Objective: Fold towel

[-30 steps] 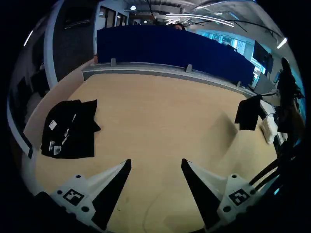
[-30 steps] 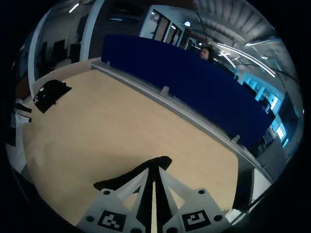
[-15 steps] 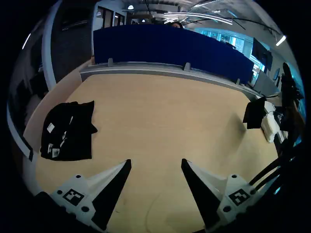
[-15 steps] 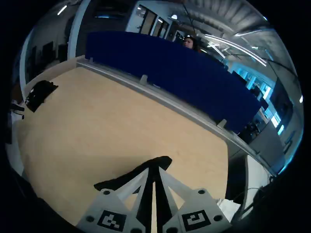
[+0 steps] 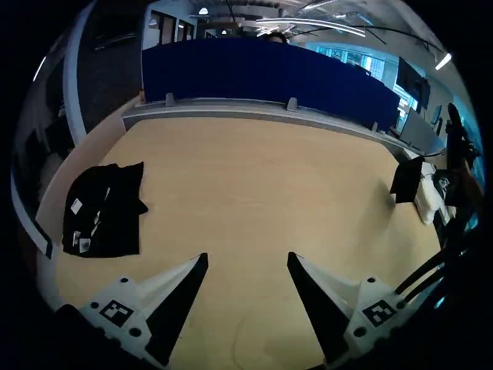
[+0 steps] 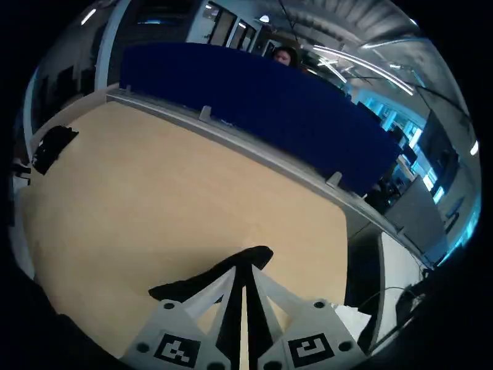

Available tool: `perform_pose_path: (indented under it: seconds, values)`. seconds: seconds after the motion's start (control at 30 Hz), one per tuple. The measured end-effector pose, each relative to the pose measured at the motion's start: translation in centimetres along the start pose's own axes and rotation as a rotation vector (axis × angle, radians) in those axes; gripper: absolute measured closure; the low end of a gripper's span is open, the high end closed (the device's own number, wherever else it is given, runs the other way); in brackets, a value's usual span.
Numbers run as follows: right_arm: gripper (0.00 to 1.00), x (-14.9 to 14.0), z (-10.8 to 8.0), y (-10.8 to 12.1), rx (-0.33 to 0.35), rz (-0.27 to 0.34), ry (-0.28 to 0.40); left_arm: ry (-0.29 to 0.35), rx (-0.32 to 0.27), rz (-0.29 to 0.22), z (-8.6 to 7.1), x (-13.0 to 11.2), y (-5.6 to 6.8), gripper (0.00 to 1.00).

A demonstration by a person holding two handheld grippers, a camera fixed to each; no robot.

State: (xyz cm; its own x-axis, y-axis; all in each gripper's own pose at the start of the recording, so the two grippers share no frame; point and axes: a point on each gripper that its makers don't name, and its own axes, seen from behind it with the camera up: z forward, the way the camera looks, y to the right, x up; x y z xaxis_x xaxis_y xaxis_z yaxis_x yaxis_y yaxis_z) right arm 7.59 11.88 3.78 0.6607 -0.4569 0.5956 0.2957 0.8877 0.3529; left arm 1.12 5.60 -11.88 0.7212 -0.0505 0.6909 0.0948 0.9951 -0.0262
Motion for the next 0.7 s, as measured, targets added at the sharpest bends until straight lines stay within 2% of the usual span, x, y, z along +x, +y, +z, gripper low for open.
perform_pose_path:
  seconds: [0.7]
  values:
    - [0.97, -4.7, 0.4, 3.6, -0.046, 0.033, -0.060, -0.003, -0.004, 0.029, -0.4, 0.2, 1.2, 0.04]
